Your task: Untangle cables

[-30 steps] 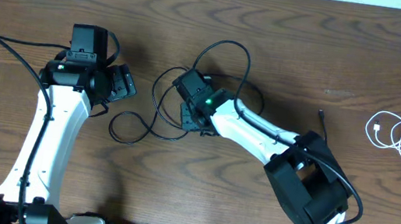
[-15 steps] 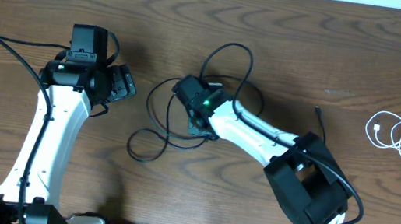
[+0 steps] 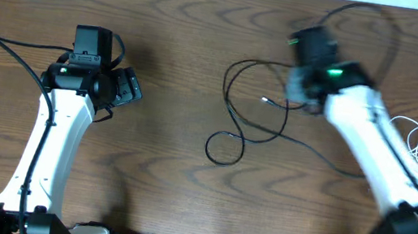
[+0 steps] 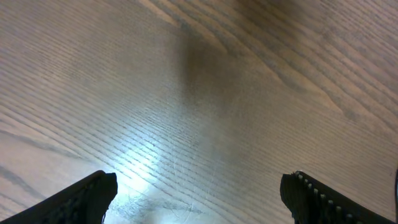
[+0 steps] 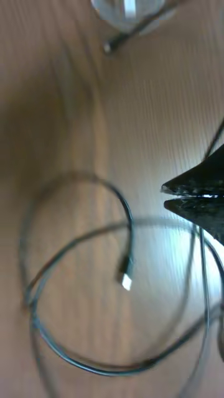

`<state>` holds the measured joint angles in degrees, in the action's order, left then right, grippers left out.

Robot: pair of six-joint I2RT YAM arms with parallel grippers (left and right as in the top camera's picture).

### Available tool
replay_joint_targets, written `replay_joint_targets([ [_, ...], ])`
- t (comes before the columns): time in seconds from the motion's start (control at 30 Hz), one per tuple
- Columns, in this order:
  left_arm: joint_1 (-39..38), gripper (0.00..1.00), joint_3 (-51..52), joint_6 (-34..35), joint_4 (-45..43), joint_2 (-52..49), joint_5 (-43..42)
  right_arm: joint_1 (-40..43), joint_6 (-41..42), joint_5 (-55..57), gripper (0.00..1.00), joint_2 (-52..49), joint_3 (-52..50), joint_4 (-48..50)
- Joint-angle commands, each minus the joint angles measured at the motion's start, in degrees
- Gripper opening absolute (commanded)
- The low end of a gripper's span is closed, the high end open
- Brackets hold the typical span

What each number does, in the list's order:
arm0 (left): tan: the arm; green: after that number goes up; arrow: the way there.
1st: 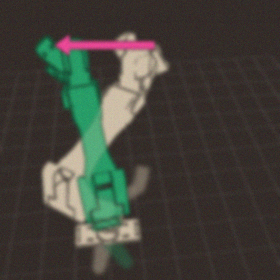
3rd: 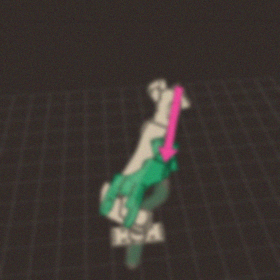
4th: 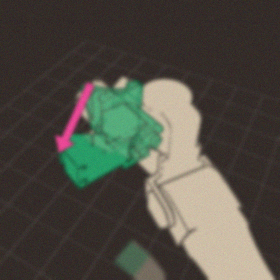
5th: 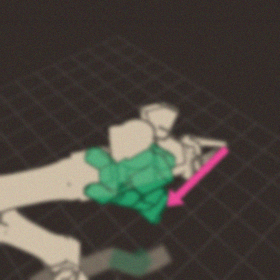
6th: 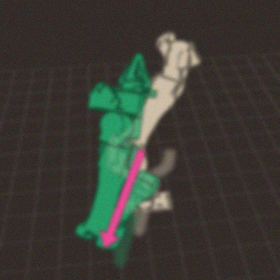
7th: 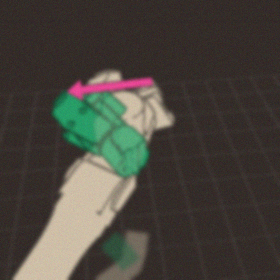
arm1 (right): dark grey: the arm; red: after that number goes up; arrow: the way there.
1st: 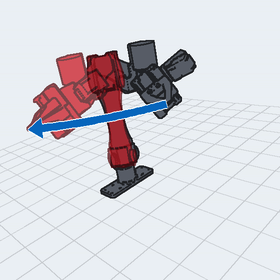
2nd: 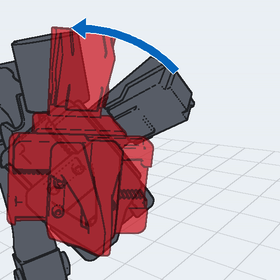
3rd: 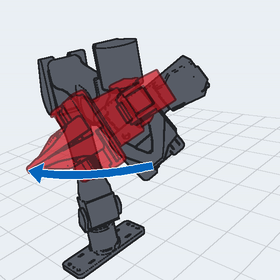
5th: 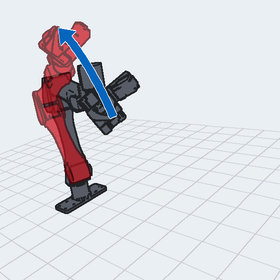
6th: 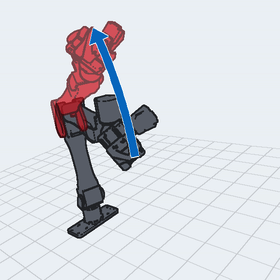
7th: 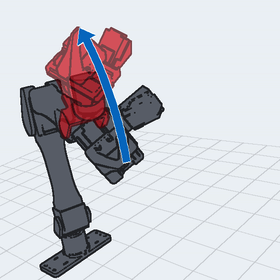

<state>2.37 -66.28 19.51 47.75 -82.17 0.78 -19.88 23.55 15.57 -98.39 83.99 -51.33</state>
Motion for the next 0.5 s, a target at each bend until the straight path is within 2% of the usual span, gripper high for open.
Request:
replay_joint_targets([
  [0.0, 0.13, 0.90, -0.33, 0.13, 0.15, 0.20, -1.60, 8.15, -8.35, 5.25, 0.01, 5.60, 0.31, -0.13],
  [0.13, 0.13, 0.90, -0.33, 0.13, 0.13, 0.20, -1.77, 18.10, -11.32, 2.73, 0.01, 9.51, 0.31, 1.66],
  [0.2, 0.13, 0.90, -0.33, 0.11, 0.15, 0.20, -1.77, 22.69, -12.13, -6.69, 0.01, 10.69, 0.31, 1.57],
  [0.27, 0.13, 0.90, -0.33, 0.09, 0.20, 0.20, -1.73, 25.83, -13.46, -19.87, 0.08, 10.86, 0.31, 0.15],
  [0.33, 0.13, 0.90, -0.33, 0.09, 0.20, 0.20, -1.62, 27.08, -14.58, -30.97, 0.24, 10.49, 0.28, -2.73],
  [0.43, 0.13, 0.90, -0.33, 0.07, 0.20, 0.20, -1.62, 25.75, -15.17, -35.28, 0.32, 9.86, 0.26, -7.48],
  [0.47, 0.13, 0.90, -0.33, 0.09, 0.20, 0.20, -1.62, 24.85, -15.65, -35.23, 0.37, 9.75, 0.26, -8.72],
])
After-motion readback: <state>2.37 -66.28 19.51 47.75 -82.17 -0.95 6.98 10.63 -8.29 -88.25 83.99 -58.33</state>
